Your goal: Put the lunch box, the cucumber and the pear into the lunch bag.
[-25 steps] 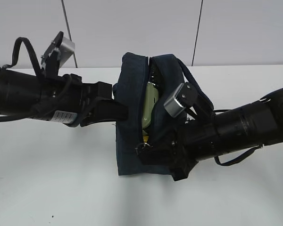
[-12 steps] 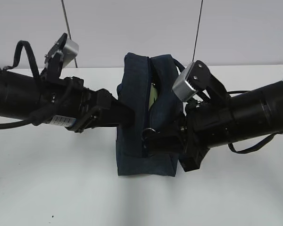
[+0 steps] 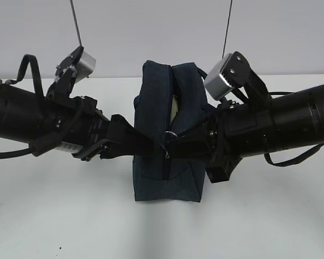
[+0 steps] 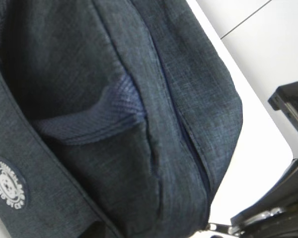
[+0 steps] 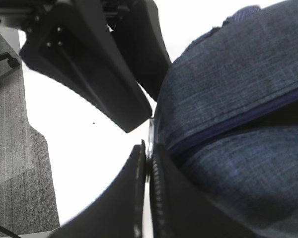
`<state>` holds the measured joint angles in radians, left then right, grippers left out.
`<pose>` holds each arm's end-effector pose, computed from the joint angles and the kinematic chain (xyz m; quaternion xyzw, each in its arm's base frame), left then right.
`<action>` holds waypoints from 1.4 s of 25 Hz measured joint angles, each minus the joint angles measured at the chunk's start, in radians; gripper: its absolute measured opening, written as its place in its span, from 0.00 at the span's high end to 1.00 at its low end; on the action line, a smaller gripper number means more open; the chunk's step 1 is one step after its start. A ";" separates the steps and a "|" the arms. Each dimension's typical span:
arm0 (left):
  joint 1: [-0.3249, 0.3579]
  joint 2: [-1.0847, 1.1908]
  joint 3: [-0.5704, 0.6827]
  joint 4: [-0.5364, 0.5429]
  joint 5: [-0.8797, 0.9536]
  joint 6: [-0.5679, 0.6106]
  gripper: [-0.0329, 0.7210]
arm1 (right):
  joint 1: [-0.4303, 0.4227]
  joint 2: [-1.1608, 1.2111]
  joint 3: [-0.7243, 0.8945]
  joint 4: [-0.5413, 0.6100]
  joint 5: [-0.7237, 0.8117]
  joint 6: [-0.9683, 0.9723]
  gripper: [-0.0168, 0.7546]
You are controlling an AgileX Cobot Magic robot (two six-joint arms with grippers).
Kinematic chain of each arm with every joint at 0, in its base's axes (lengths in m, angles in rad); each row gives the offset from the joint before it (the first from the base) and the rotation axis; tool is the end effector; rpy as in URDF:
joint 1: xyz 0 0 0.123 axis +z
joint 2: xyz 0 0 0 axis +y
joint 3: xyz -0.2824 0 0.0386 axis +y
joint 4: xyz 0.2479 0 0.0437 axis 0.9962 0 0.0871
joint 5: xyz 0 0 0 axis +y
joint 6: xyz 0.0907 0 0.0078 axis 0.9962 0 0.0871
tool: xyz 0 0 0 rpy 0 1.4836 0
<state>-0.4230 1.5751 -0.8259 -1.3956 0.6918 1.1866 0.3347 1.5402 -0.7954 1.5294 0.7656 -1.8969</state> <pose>0.2501 -0.1754 0.2174 0.2387 0.8506 -0.3969 0.2488 0.2552 0.1556 0.2284 -0.4432 0.7316 0.3284 0.4006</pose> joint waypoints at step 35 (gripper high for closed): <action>0.000 0.083 -0.002 -0.048 0.018 0.053 0.96 | 0.000 0.010 -0.159 0.152 -0.173 -0.015 0.97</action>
<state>-0.4230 1.6576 -0.8283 -1.4441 0.7099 1.2391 0.3347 1.5504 -0.9547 1.6811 0.5931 -1.9123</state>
